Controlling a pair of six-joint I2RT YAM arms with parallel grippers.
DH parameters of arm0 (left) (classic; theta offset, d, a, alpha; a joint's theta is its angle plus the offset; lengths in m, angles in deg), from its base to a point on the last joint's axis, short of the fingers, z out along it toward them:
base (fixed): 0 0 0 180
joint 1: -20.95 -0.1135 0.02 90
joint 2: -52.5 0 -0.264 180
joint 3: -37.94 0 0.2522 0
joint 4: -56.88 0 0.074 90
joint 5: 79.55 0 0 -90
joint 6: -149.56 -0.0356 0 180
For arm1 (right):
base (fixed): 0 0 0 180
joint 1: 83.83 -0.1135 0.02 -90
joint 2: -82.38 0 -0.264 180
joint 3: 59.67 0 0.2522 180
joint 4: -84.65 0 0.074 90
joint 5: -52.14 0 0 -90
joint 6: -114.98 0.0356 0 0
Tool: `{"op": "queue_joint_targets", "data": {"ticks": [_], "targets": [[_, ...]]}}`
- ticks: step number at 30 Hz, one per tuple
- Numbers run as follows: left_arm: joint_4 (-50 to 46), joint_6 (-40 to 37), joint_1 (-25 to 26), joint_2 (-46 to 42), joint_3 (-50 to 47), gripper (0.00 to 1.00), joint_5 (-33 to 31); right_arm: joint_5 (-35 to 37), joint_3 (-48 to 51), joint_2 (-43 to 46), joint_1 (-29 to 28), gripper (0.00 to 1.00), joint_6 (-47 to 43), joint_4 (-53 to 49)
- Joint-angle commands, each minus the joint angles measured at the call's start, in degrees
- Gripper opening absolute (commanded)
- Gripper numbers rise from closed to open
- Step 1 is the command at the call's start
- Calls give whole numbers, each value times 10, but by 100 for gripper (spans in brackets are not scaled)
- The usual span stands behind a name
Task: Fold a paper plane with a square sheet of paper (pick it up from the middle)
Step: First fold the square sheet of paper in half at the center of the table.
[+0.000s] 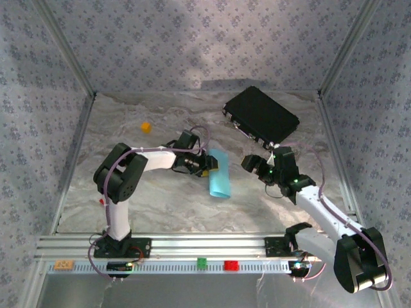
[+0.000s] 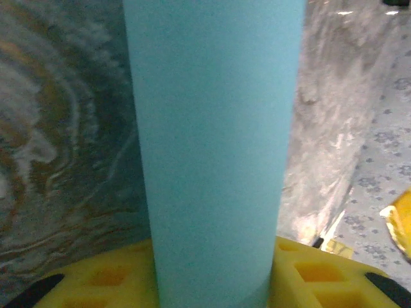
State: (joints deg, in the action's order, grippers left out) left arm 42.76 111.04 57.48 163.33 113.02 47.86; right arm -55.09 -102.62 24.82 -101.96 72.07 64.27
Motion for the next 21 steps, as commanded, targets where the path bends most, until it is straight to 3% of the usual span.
{"op": "queue_joint_targets", "data": {"ticks": [1,11,21], "targets": [[-42,-37,6,8,22,42,-25,-10,-6,-5,0,84,5,9],[-169,-111,30,-25,68,57,-132,-3,-7,-19,-6,81,12,11],[-202,-123,36,-55,66,59,-196,-12,-17,-52,-21,80,11,25]]}}
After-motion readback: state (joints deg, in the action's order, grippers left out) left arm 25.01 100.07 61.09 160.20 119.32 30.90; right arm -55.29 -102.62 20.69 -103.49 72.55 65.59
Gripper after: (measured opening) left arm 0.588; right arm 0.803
